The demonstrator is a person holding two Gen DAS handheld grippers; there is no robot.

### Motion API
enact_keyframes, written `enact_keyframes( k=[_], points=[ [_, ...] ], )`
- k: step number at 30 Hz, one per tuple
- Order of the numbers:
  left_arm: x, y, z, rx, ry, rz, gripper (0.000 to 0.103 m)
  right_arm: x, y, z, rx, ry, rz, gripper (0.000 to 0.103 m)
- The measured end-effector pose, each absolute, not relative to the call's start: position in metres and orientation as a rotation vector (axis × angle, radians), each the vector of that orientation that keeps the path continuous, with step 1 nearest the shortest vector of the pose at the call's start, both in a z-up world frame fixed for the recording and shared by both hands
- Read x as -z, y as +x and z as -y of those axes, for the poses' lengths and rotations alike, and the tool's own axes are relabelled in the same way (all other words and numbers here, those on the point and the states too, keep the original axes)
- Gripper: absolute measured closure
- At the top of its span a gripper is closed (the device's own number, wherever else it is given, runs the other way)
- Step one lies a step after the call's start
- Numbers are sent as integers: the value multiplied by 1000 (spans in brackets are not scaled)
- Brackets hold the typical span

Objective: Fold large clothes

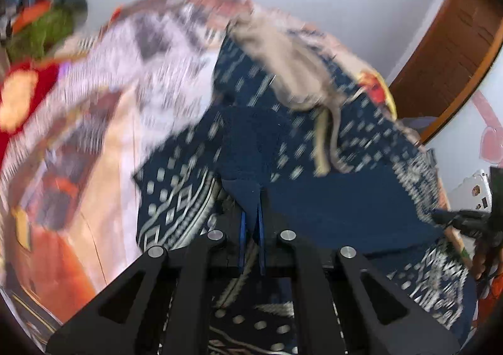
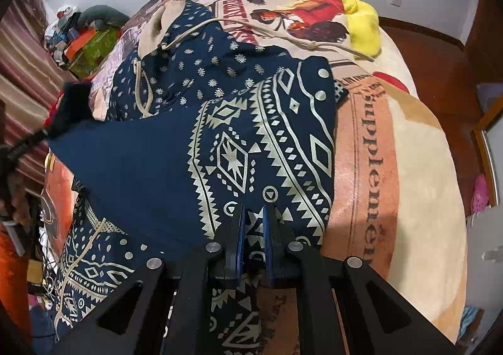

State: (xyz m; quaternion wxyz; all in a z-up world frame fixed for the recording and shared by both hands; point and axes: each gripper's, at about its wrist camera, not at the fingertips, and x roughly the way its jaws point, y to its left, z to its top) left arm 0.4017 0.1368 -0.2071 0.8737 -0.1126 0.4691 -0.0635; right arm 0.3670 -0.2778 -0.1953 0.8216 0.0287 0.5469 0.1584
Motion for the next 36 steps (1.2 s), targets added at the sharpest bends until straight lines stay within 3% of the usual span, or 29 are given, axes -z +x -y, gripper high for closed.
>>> enact_keyframes(
  k=[4,11,14,22,35,36],
  points=[
    [235,388,-149,136,-289,-1012,97,198,371,276,-329,79,-1183,96],
    [223,362,-176,107,-376,-932,98,175,371,262,-342,71,-1171,96],
    [233,361,-183,128,-418,-1003,97,163,370,253,-378,85,-1146,96],
    [260,349,-198,32,-420,-1109,81,204,376,229,-352,-6,-1248,96],
    [237,324,-199,-41,-239,-1090,78,209,377,232,-358,15,-1248,95],
    [228,323,-195,-34,-211,-1072,73,209,377,231,-356,5,-1249,95]
  ],
)
